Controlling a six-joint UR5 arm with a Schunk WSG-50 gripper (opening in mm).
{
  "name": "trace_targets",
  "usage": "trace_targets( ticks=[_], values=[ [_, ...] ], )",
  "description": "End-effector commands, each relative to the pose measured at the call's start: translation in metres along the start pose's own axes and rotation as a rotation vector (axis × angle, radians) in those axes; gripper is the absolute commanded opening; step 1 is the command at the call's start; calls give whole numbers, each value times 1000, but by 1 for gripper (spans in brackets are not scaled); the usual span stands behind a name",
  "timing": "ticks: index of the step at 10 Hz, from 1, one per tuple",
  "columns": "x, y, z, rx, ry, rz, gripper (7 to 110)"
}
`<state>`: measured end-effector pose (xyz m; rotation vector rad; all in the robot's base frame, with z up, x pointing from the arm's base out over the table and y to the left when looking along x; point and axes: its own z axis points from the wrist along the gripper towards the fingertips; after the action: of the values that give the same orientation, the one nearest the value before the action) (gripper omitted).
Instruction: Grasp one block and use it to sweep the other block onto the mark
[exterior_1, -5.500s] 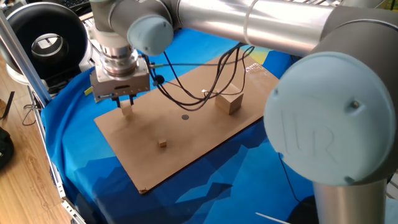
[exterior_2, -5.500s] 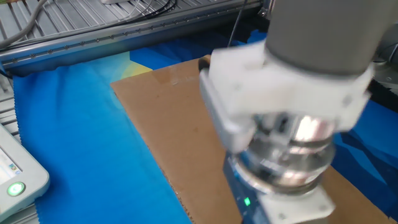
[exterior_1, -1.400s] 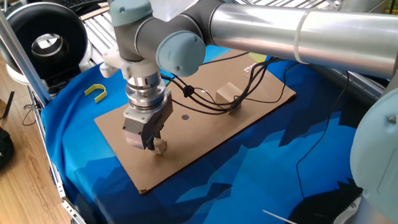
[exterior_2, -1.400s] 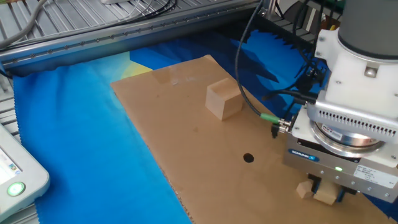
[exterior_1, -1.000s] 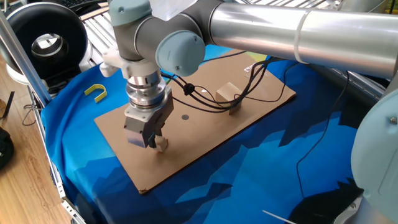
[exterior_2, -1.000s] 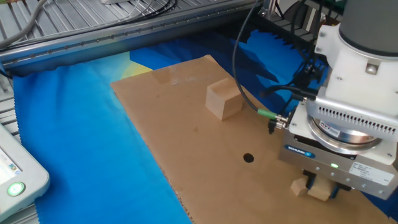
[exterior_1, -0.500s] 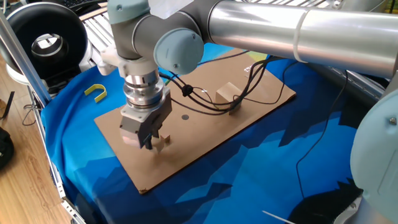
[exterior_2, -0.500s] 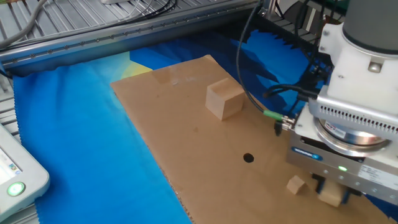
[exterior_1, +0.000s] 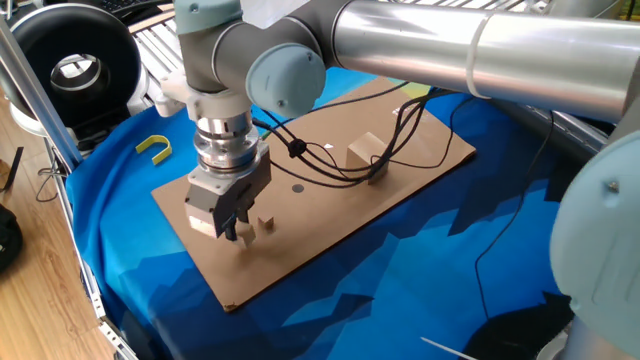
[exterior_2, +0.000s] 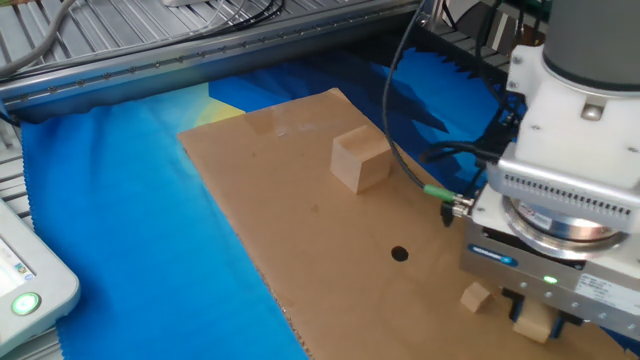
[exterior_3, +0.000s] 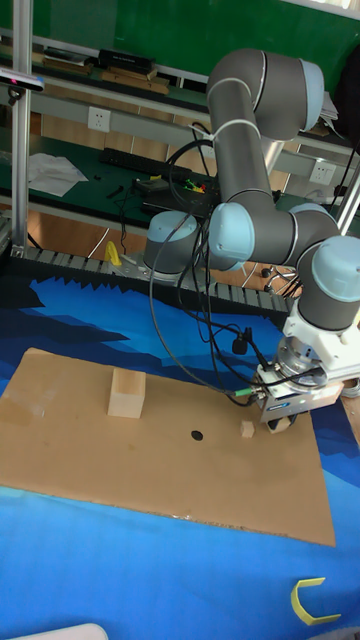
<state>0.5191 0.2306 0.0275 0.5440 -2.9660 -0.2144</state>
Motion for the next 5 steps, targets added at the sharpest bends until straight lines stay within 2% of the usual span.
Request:
trace_targets(
  ticks=[1, 5],
  values=[
    [-5, -18, -2, 12, -5, -17, 7],
    [11, -59, -5, 149, 48, -52, 7]
  ],
)
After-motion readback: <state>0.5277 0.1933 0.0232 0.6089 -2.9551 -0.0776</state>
